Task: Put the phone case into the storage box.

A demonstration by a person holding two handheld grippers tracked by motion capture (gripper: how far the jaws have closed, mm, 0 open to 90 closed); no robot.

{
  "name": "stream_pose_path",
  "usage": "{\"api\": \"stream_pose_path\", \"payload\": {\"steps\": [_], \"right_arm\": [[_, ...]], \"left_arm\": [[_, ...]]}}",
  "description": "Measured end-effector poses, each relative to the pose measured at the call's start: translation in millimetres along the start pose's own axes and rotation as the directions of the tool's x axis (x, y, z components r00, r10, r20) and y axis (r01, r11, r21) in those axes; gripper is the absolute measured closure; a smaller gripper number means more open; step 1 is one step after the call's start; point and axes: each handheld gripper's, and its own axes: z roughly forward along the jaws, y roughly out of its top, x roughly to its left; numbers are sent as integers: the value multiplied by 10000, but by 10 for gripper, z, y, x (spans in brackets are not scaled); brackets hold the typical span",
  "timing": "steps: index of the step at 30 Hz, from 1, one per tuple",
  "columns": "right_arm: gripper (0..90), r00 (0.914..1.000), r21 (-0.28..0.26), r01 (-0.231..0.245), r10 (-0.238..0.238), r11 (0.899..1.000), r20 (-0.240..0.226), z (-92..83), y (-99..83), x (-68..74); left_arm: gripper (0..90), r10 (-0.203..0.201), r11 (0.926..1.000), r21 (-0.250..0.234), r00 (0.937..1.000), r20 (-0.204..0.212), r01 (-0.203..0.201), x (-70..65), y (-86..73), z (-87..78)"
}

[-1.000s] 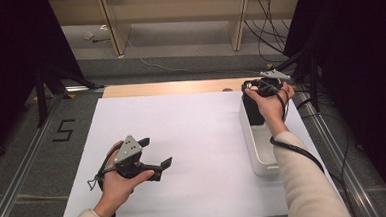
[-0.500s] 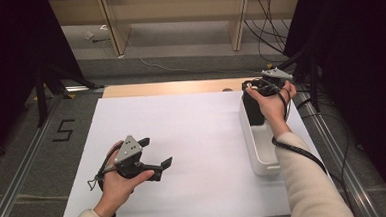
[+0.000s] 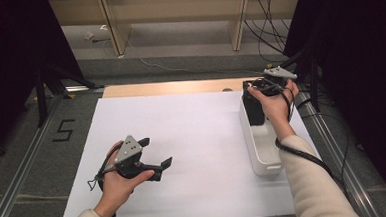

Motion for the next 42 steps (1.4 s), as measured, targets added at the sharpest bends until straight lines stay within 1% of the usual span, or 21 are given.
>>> {"api": "stream_pose_path", "payload": {"steps": [5,7,11,13,17,22,32,36,42], "right_arm": [[100,9999,-140,125,-126,9998,-63,-77,25,37],[108,9999,-107,164,-164,9998,-45,-109,23,48],[137,9999,-184,68,-71,9998,-140,-158,11,62],[150,9997,-203,135,-139,9997,-190,-185,4,78],[152,9992,-273,248,-256,9993,-305,-227,-3,112],[154,9986,-280,313,-324,9991,-412,-276,-11,141],[156,9969,-385,414,-438,9984,-651,-401,11,200],[156,9965,-437,339,-371,9985,-747,-445,2,220],[157,9951,-390,434,-466,9983,-868,-508,-19,254]], "left_arm": [[0,9,10000,15,10000,-26,-9,2,-1,-1],[0,2,10000,8,10000,-31,-2,4,-1,-1],[0,9,10000,12,10000,-48,-9,6,-1,-2],[0,-9,10000,12,10000,-49,9,7,-2,-1],[0,23,10000,17,10000,-59,-23,10,-2,0],[0,-35,10000,6,10000,-89,35,11,-2,-5],[0,-44,10000,14,9999,-116,44,11,-3,-2],[0,-43,10000,17,9999,-113,43,10,-4,-1],[0,-45,10000,14,9999,-113,46,9,-3,0]]}}
